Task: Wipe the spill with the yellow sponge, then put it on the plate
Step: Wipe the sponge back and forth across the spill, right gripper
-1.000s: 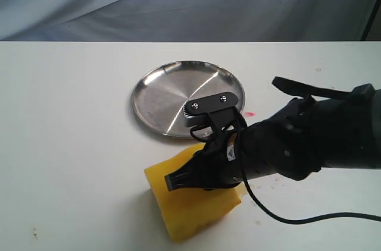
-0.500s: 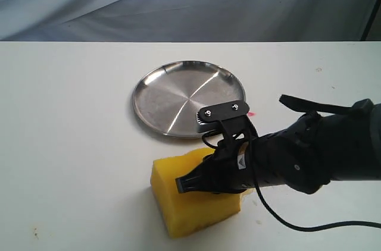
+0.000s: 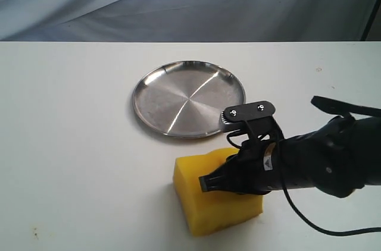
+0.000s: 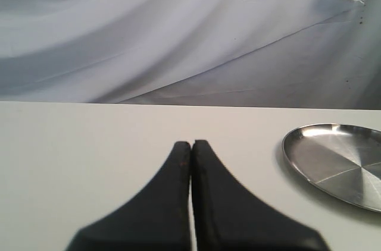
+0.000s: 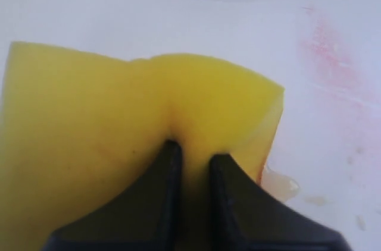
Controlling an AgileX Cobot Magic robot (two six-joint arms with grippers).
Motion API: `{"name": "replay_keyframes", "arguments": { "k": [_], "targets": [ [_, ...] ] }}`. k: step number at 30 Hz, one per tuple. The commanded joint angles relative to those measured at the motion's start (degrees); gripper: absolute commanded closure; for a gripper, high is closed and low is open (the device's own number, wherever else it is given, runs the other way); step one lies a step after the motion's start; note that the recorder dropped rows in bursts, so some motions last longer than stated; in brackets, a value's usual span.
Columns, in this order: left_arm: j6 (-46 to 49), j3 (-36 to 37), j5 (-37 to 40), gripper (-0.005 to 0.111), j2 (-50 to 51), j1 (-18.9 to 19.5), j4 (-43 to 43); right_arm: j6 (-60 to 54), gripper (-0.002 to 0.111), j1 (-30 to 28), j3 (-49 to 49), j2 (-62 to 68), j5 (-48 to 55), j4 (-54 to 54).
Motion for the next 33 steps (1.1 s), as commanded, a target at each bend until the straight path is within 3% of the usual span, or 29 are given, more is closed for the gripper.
{"name": "replay_keyframes", "arguments": {
  "k": [1, 16, 33],
  "targets": [
    [-0.2, 0.3, -0.2, 0.105, -0.1, 0.0, 0.0, -0.2, 0.108, -3.7, 1.0, -2.3, 6.0, -3.4],
    [-0.1, 0.3, -0.2, 0.105, -0.1, 0.0, 0.0, 4.3, 0.108, -13.9, 4.2, -2.6, 3.4, -6.7],
    [-0.2, 0.3, -0.2, 0.105, -0.1, 0.0, 0.0, 4.4, 0.108, -2.7, 4.6, -2.9, -1.5, -6.1]
  ]
}}
